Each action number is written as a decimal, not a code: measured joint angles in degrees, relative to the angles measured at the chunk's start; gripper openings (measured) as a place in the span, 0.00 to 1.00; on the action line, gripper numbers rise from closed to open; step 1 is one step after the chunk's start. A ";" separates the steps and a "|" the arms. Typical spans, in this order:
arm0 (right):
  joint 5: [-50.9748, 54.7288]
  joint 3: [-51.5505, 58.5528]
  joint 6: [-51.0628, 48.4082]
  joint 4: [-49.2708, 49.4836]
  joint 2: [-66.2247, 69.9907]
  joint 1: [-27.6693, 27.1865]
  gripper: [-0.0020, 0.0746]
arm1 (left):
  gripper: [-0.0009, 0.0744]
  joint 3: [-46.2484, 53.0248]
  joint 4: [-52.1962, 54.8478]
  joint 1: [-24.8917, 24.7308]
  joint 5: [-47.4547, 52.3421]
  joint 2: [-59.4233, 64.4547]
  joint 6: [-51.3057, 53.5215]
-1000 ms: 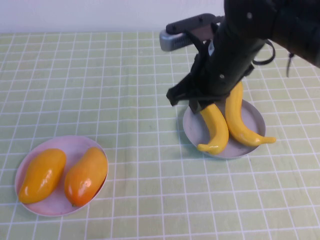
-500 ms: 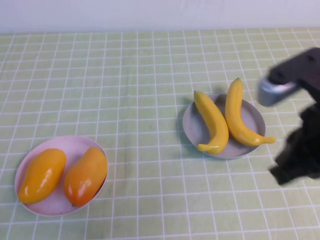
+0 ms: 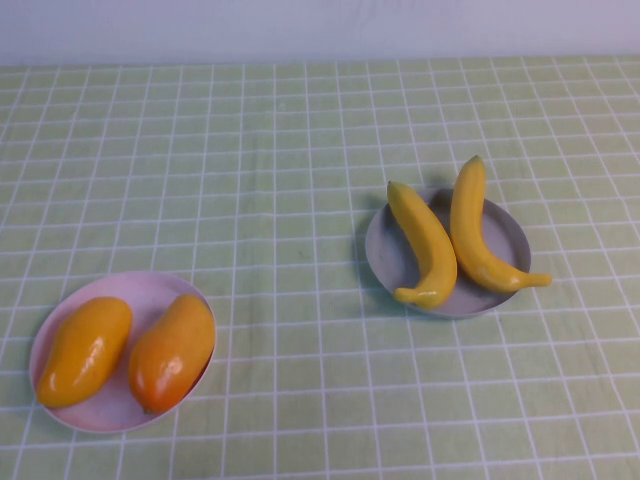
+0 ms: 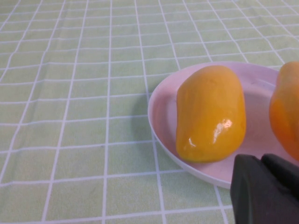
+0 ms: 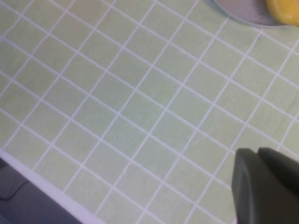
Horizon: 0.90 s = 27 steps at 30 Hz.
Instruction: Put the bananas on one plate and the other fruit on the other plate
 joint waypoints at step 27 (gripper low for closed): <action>-62.31 57.58 1.96 1.10 -41.95 -35.75 0.01 | 0.01 0.00 0.00 0.00 0.00 0.00 0.00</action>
